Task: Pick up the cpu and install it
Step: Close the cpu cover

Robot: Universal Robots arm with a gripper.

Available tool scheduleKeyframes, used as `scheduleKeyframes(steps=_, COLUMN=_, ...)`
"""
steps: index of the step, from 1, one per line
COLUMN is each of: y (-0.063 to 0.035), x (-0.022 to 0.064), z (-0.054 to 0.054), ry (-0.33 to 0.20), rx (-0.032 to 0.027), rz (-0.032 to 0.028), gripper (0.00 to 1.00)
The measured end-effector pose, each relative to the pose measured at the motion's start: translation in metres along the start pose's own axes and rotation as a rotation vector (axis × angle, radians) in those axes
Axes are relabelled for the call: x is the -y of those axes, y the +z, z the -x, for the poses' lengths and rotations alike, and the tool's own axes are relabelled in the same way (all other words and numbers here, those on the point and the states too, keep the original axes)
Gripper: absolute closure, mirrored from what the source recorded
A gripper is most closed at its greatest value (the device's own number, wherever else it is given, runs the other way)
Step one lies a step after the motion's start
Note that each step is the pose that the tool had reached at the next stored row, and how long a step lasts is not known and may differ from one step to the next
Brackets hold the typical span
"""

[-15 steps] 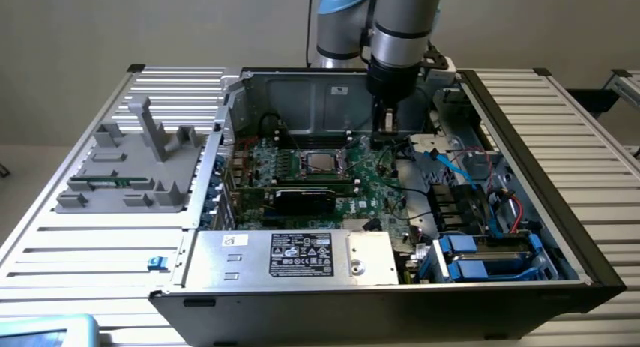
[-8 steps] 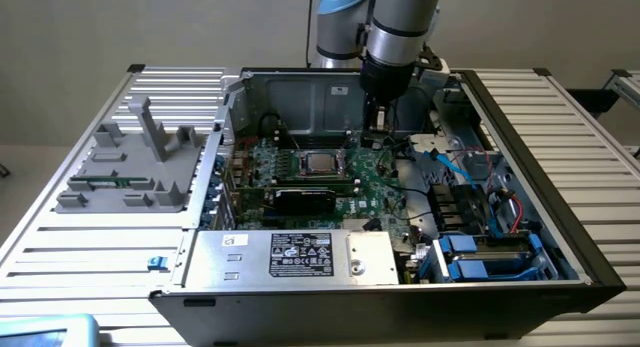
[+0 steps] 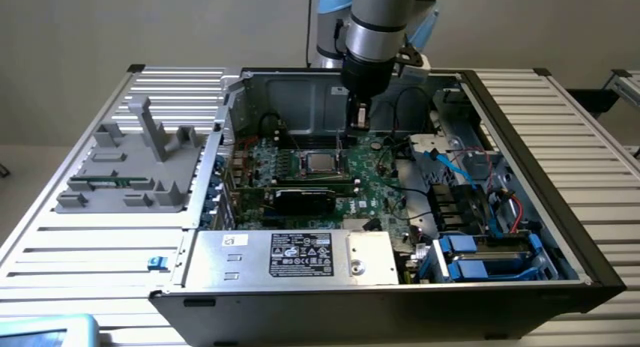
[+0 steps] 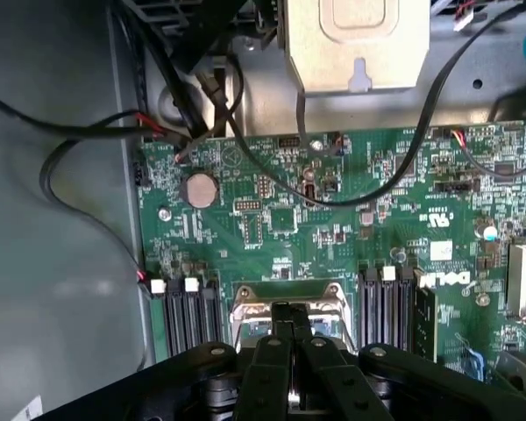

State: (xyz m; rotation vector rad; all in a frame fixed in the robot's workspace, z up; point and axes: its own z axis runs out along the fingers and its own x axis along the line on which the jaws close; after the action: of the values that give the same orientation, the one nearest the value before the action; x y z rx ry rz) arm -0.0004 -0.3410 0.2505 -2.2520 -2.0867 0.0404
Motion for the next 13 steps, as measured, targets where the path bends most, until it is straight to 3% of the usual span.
scheduleKeyframes(steps=5, y=0.0008, x=0.0120, z=0.001, ry=-0.004, rx=0.0005, rz=-0.0002, gripper=0.89)
scheduleKeyframes(steps=13, y=0.0057, x=0.0461, z=0.004, ry=-0.008, rx=0.0007, rz=-0.0004, gripper=0.89)
